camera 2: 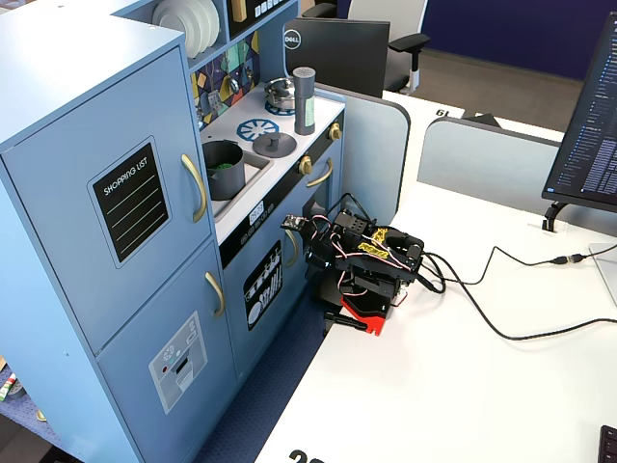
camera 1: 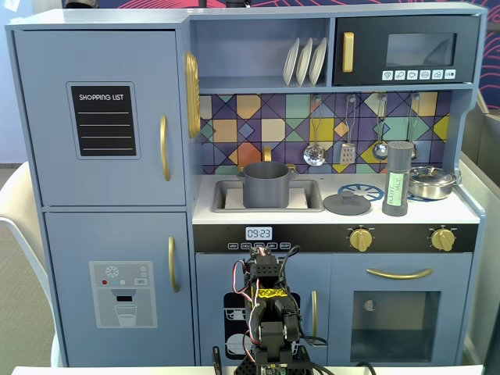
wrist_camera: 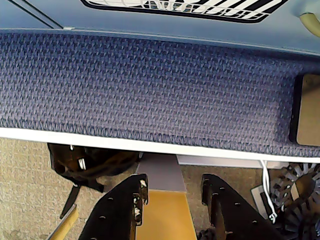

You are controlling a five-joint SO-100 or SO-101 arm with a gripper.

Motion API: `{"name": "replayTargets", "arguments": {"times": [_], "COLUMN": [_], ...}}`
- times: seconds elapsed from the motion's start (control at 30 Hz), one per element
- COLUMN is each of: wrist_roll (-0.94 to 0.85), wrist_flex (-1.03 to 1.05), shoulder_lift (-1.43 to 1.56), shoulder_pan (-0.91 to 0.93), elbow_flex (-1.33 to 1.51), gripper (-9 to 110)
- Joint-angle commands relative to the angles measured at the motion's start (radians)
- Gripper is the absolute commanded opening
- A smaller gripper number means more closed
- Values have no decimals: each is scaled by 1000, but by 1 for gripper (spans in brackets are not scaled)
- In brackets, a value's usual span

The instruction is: Put salt in the gray recipient

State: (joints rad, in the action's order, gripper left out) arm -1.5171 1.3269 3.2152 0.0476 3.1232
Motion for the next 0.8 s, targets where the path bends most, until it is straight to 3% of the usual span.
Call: {"name": "replayTargets", "arguments": {"times": [0.0, 0.77], "wrist_roll": [-12, 9], "wrist_flex": [0, -34], "shoulder_lift": [5, 5], "shoulder_pan": [-3, 37], "elbow_flex": [-6, -21], "gripper": [0, 0]}}
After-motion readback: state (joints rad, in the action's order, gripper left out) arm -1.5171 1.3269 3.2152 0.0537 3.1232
